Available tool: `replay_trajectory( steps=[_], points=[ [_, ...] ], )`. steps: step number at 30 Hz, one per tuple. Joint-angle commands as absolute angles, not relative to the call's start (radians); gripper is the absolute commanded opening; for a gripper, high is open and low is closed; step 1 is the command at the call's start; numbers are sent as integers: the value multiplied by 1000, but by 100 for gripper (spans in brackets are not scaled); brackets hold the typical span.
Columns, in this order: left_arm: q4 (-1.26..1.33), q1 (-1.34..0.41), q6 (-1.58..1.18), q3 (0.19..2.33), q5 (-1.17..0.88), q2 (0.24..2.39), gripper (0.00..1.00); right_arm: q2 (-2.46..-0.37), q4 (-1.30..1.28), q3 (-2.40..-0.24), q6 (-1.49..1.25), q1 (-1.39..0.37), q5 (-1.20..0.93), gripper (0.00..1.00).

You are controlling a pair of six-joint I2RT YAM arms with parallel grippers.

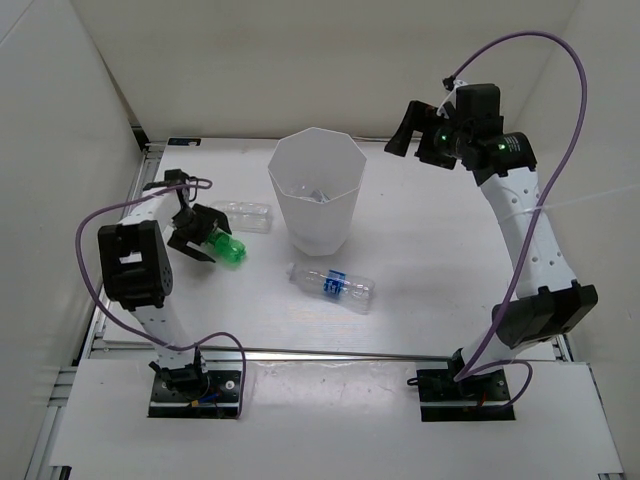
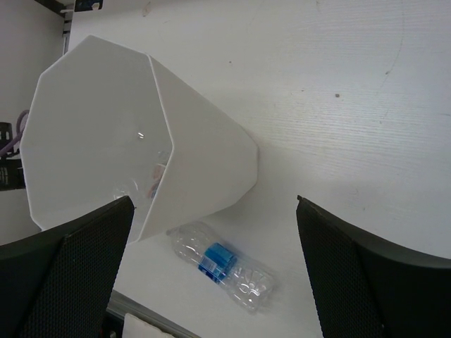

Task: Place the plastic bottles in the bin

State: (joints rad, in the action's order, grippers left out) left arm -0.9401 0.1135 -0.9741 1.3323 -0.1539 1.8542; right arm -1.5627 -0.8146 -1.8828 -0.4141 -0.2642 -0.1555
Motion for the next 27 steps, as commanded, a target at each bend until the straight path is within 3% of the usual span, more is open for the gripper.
replay_trajectory(
  steps=[1,8,13,16,23,27],
  points=[
    [-920,106,-951,1330,-135,1874,97,-1572,-802,-1916,-399,-265,-175,100],
    [-920,106,-920,1351,-135,1913,84,-1600,-802,-1925,-390,-265,-184,100],
    [-931,106,-899,1351,-124,1902,59,-1600,-802,-1925,-390,-265,-184,100],
    [-957,106,-878,1351,-112,1891,53,-1600,-802,-1916,-390,-265,-195,100],
    [-1017,115,-916,1426,-121,1735,52,-1609,-784,-1907,-400,-265,-215,100],
    [-1028,115,-965,1587,-101,1637,52,-1609,-784,-1907,-419,-265,-215,100]
  ],
)
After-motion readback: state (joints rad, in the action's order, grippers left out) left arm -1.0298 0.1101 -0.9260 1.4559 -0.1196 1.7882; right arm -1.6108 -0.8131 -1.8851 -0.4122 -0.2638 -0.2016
